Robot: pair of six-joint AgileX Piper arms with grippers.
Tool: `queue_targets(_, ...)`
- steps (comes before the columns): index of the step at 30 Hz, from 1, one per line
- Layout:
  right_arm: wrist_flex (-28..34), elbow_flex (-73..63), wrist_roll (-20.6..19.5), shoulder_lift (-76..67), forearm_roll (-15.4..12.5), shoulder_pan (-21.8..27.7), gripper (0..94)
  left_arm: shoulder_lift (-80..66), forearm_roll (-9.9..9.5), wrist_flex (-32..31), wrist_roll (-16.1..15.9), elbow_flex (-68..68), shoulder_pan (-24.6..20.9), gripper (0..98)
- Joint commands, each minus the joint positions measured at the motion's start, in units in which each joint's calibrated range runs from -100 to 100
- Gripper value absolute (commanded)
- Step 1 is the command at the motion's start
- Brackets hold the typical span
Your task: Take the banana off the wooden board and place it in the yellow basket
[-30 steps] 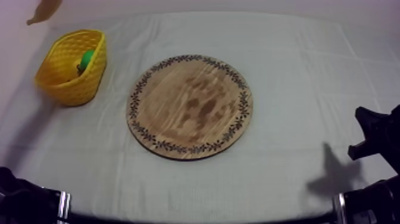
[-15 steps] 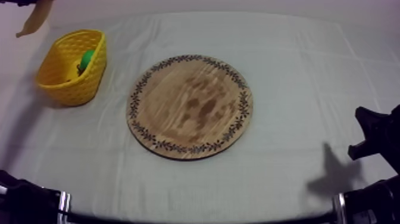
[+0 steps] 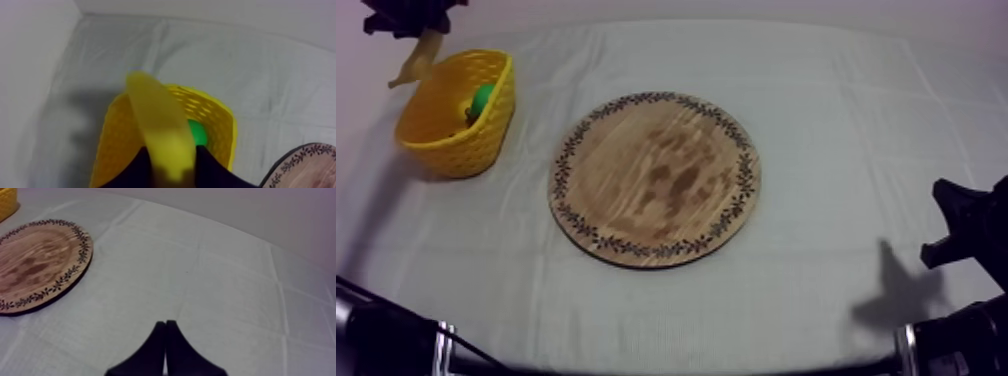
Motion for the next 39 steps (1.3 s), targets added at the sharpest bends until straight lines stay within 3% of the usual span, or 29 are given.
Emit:
queue_targets(1,0.0,0.0,0.0,0.0,0.0,0.0,0.3,2.6,-0.2,-0.4,0.3,-0.1,0.0,26.3)
queue_targets(16,0.0,0.0,0.0,0.0,0.0,0.0,0.3,14.9,-0.87,-3.8,1.5,-1.8,-2.7,25.2)
queue_targets(32,0.0,0.0,0.0,0.0,0.0,0.0,0.3,18.7,-0.7,-4.0,1.8,-1.3,-3.4,25.7)
queue_targets(35,0.0,0.0,0.0,0.0,0.0,0.0,0.3,18.6,-0.54,-3.2,1.9,-1.3,-3.2,31.7)
queue_targets(39,0.0,0.0,0.0,0.0,0.0,0.0,0.3,18.0,-0.08,-1.9,2.8,-1.3,-3.1,51.2)
